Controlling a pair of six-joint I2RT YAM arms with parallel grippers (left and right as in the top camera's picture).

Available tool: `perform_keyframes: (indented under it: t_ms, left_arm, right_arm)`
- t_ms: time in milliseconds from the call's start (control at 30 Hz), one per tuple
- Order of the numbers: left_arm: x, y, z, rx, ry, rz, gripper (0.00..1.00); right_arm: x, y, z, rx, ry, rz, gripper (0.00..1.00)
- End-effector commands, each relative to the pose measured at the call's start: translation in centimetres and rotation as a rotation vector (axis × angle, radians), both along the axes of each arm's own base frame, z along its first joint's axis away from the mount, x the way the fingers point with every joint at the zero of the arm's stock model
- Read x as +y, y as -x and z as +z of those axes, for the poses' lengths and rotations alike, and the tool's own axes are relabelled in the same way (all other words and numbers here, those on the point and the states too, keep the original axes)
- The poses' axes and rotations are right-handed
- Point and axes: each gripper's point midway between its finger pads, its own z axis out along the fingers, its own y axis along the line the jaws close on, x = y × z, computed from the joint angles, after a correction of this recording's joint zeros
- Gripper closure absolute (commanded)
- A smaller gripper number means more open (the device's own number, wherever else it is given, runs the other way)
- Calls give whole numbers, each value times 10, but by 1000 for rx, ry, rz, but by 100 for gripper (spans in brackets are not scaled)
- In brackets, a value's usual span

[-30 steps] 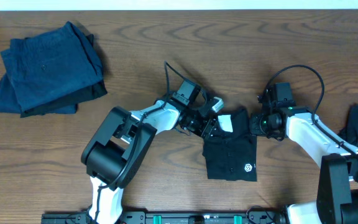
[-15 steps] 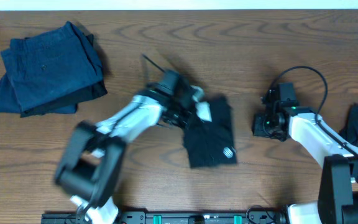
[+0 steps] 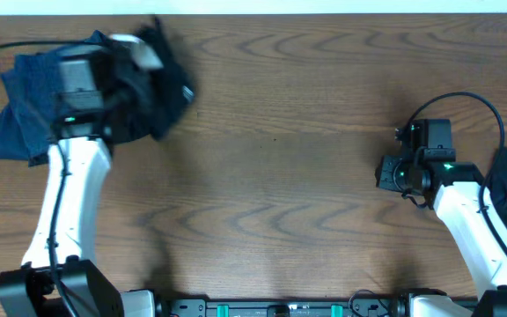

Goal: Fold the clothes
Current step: 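Carry the bundle left with the left gripper onto the denim stack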

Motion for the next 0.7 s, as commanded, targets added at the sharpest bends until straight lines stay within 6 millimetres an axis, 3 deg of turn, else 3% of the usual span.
perform_keyframes:
  t_ms: [0,100,167,433,567,600,667]
  left_arm:
    - [49,-13,40,-139,-73,104,94]
    - [82,-17,52,-205,-93,170,94]
    - [101,-19,50,-214,-99,209,94]
    - [165,-17,-12,-91,-76,328,94]
    - [192,-10,-30,-57,-69,383,93]
    - [198,-8,-33,-51,-68,393,87]
    - [207,-4,-37,-41,-65,414,55]
  right_arm:
    - [-4,-1,6,-12,14,3,58]
    - [-4,2,5,3,14,3,58]
    - [-4,3,5,7,14,3,58]
    - [-3,4,4,12,13,3,58]
    - [-4,6,4,22,14,3,58]
    - [-4,6,3,22,14,3,58]
    - [-4,6,4,22,14,3,58]
